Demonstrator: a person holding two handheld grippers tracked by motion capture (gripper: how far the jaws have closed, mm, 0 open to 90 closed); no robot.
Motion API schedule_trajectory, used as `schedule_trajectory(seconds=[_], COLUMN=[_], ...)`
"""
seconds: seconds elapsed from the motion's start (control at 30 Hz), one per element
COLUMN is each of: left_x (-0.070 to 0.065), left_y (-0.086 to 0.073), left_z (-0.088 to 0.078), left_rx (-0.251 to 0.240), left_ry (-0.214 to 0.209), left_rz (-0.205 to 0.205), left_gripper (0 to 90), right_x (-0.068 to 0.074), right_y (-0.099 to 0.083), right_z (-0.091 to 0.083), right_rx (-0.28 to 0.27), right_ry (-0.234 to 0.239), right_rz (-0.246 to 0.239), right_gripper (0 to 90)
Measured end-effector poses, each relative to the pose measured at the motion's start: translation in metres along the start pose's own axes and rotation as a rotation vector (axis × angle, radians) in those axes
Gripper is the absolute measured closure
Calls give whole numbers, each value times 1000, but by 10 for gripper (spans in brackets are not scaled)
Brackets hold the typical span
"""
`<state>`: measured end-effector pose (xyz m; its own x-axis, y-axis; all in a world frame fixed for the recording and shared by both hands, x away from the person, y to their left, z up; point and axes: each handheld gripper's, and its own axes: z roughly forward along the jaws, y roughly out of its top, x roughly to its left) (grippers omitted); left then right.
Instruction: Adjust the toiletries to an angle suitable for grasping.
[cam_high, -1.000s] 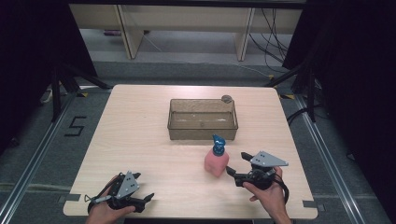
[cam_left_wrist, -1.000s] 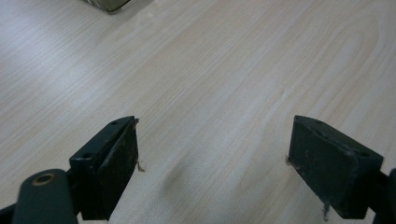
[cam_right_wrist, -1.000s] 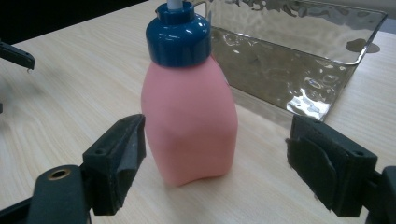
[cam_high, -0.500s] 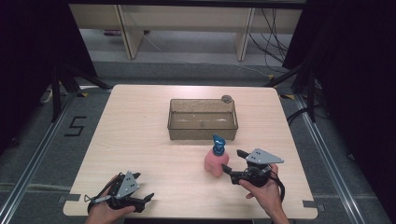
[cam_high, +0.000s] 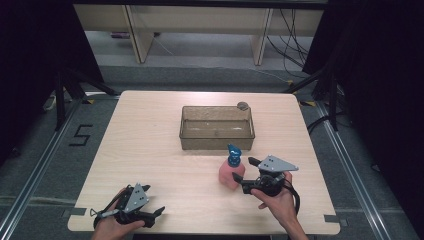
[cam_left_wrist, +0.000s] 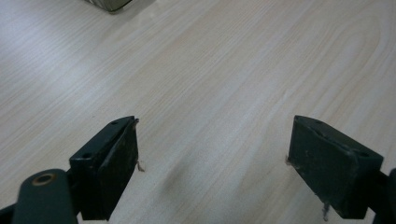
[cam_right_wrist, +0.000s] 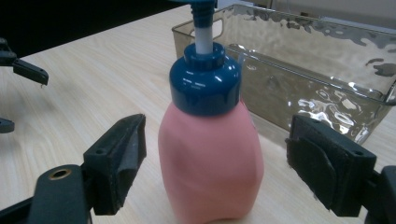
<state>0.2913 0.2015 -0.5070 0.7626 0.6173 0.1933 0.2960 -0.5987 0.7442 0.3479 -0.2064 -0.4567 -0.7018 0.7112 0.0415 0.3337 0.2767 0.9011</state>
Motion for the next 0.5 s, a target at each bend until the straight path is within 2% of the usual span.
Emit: schedule_trajectory(seconds=[0.07, 0.1, 0.13, 0.17, 0.2, 0.27, 0.3, 0.37, 0.4, 0.47, 0.5], left_x=[-1, -1, -1, 0, -1, -1, 0, -1, -1, 0, 0], left_y=[-1, -1, -1, 0, 0, 0, 0, 0, 0, 0, 0], left_z=[1, 1, 1, 0, 0, 0, 0, 0, 0, 0, 0], left_rx=[-6, -13, -13, -1, 1, -4, 4, 1, -5, -5, -4], left_ry=[4, 12, 12, 0, -1, -2, -1, 0, -3, -4, -8], left_rz=[-12, -11, -11, -4, -6, -9, 1, -13, -8, -9, -6], left_gripper=[156, 156, 156, 156, 156, 156, 156, 156, 156, 156, 156], right_x=[2, 1, 1, 3, 0, 0, 3, 1, 3, 0, 0], right_y=[2, 3, 3, 3, 4, 4, 4, 6, 5, 7, 7], right_z=[2, 3, 3, 5, 5, 6, 6, 7, 9, 9, 10], right_rx=[1, -9, -9, -8, -9, -10, -4, -15, -27, -29, -20], right_ry=[19, 20, 20, 20, 20, 19, 36, 24, 22, 12, 21], right_rz=[23, 4, 4, 34, 0, 1, 41, 15, 35, -8, 1], right_gripper=[219, 222, 222, 225, 227, 229, 232, 234, 235, 235, 236])
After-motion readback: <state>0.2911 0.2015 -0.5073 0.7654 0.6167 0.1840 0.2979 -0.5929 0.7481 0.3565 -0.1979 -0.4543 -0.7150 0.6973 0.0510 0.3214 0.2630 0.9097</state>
